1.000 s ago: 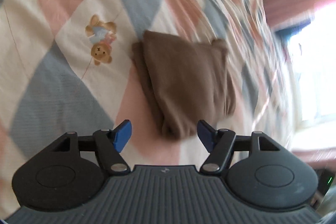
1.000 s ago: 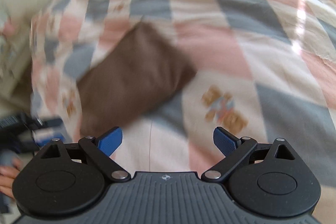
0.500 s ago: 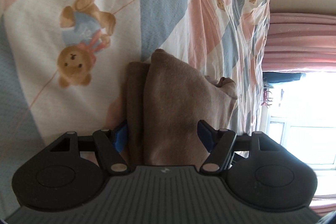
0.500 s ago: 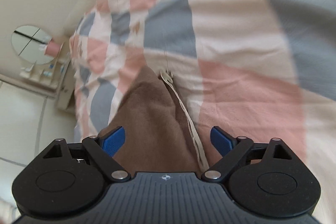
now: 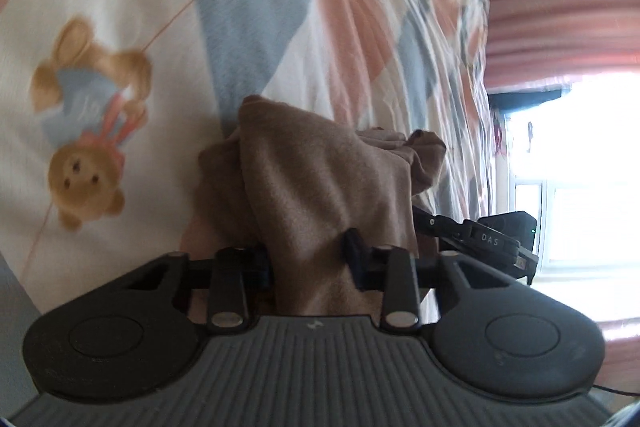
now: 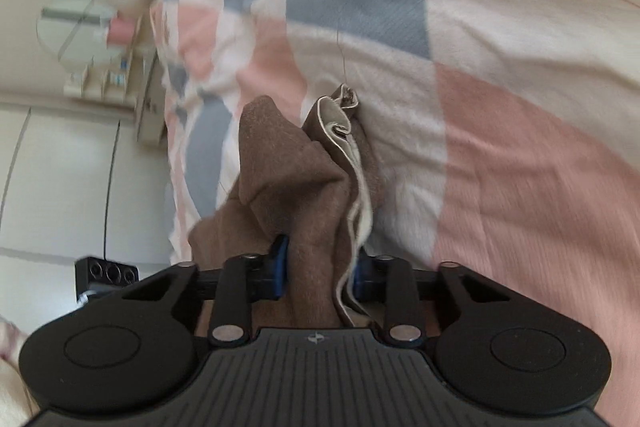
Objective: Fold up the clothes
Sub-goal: 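Grasp the folded sweater with the right gripper while the left gripper grasps it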
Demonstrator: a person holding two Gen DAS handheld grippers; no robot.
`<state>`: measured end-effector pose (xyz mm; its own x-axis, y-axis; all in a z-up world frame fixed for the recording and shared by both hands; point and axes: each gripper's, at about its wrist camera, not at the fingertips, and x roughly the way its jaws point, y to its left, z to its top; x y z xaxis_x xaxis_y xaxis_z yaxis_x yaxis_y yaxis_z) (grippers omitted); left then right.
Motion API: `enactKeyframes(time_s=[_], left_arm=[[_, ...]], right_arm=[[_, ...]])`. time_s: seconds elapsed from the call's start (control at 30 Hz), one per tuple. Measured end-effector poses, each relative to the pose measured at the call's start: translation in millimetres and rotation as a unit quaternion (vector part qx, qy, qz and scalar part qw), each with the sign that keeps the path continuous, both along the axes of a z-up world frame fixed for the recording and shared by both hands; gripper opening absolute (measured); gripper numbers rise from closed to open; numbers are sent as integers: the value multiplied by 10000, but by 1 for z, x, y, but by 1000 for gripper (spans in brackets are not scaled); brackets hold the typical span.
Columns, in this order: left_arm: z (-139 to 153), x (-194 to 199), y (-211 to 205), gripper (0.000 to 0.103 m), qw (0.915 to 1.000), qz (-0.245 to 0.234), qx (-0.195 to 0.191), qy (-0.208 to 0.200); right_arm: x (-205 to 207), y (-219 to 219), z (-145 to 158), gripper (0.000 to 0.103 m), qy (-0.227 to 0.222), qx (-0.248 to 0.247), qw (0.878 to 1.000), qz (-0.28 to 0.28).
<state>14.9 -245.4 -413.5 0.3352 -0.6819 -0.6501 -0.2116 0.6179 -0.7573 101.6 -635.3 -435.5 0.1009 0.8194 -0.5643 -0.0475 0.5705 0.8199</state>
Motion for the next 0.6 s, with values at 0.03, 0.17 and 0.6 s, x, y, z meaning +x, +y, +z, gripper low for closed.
enactKeyframes(time_s=[0.03, 0.17, 0.6], left_arm=[[6, 4, -2, 23, 9997, -219, 102, -84], [38, 19, -14, 20, 9906, -1217, 450, -441], [164, -80, -221, 17, 7982, -5870, -143, -1344]], right_arm=[[-12, -3, 8, 25, -78, 50, 9997, -232], [-86, -14, 43, 24, -309, 91, 9877, -1528], [-592, 75, 141, 23, -393, 974, 6549, -7484]])
